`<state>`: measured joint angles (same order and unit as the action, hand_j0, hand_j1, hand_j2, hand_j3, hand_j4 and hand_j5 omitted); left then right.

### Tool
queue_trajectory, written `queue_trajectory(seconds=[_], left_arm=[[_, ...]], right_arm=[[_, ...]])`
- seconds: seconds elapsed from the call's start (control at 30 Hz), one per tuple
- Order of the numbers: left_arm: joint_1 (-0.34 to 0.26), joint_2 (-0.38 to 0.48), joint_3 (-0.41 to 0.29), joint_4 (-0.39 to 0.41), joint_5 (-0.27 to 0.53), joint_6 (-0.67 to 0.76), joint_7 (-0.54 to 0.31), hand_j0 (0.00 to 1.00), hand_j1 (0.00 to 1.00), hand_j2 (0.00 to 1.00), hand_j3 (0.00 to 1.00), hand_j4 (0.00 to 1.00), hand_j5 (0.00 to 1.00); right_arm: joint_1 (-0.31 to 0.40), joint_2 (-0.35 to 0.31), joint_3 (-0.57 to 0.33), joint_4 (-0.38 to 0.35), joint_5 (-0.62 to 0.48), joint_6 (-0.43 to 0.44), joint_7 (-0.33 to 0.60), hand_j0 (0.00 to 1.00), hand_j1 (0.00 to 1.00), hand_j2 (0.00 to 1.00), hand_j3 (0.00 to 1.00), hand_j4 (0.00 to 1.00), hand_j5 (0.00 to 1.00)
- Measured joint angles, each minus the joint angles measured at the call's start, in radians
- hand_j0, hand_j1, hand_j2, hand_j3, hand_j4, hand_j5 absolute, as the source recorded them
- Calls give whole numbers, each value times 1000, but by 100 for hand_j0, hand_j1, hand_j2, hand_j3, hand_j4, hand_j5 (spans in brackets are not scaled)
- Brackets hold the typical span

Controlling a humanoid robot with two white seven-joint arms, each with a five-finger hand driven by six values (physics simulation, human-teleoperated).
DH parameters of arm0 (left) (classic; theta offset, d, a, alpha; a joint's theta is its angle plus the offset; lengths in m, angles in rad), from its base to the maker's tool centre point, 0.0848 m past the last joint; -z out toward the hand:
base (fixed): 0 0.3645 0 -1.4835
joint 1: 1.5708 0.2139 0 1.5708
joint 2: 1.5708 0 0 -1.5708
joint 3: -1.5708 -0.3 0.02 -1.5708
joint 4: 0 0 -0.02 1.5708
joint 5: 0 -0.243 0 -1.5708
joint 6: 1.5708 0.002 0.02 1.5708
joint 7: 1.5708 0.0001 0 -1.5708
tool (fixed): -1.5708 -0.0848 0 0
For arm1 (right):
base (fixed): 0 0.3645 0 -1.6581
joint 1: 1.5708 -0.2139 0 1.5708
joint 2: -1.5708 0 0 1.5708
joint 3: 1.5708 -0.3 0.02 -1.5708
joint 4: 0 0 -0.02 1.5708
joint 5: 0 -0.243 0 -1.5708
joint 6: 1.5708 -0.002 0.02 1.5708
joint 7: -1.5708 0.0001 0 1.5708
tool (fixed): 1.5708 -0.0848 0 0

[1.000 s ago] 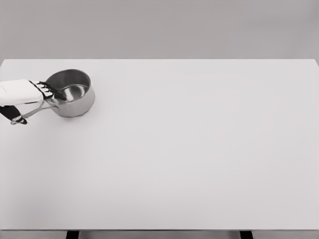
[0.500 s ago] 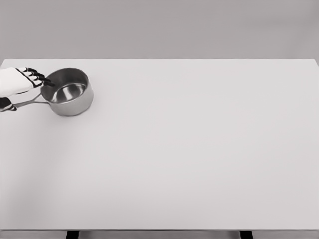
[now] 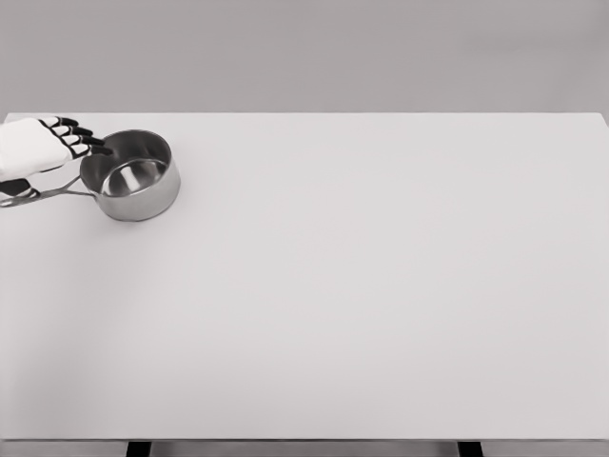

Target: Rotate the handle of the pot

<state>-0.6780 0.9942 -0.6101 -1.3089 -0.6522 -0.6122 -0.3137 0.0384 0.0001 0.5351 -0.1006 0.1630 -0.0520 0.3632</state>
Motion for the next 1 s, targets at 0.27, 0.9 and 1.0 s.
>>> queue_trajectory(seconds=[0.27, 0.9, 1.0], left_arm=[[9, -4, -4, 2, 25, 0, 12, 100, 100, 100, 100, 100, 100], [44, -10, -8, 68, -46, 4, 113, 100, 100, 100, 100, 100, 100], [43, -12, -7, 69, -58, 6, 127, 100, 100, 100, 100, 100, 100]], right_arm=[[0, 0, 0, 0, 0, 0, 0, 100, 100, 100, 100, 100, 100], [0, 0, 0, 0, 0, 0, 0, 100, 100, 100, 100, 100, 100], [0, 0, 0, 0, 0, 0, 0, 100, 100, 100, 100, 100, 100]])
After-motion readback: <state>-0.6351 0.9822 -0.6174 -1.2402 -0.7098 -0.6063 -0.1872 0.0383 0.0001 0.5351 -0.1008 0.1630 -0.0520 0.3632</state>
